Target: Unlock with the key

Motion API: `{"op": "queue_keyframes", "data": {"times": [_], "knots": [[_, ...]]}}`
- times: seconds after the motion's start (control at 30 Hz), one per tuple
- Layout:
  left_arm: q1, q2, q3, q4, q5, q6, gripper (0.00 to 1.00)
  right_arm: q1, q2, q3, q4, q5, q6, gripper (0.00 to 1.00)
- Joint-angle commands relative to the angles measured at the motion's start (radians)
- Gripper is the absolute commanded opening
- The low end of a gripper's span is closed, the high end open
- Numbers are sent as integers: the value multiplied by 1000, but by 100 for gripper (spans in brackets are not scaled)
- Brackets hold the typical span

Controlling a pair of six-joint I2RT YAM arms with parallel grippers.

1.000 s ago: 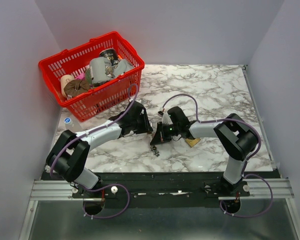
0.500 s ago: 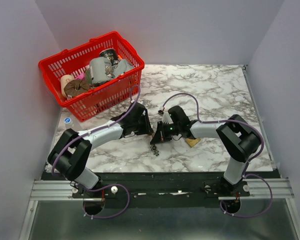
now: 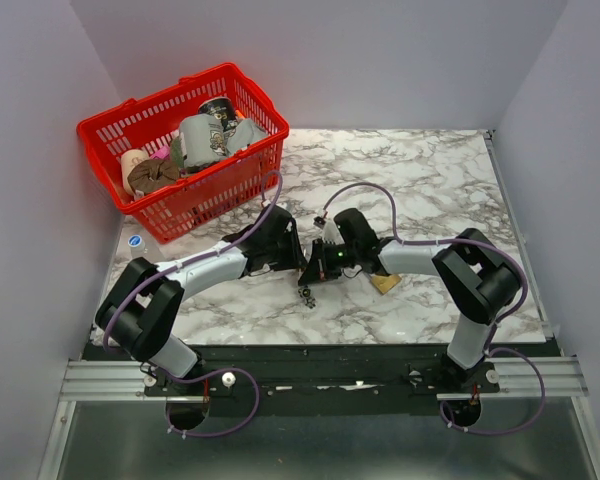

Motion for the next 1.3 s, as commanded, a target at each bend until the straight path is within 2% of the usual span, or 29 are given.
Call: {"op": "queue_keyframes", "data": {"times": [0.0,1.27], "knots": [[-8,0,13,4,-18,11,0,0,22,26,-27,18,2,1],[-8,-6,30,-7,-35,28,0,12,33,46,-85,62,-14,1]]}}
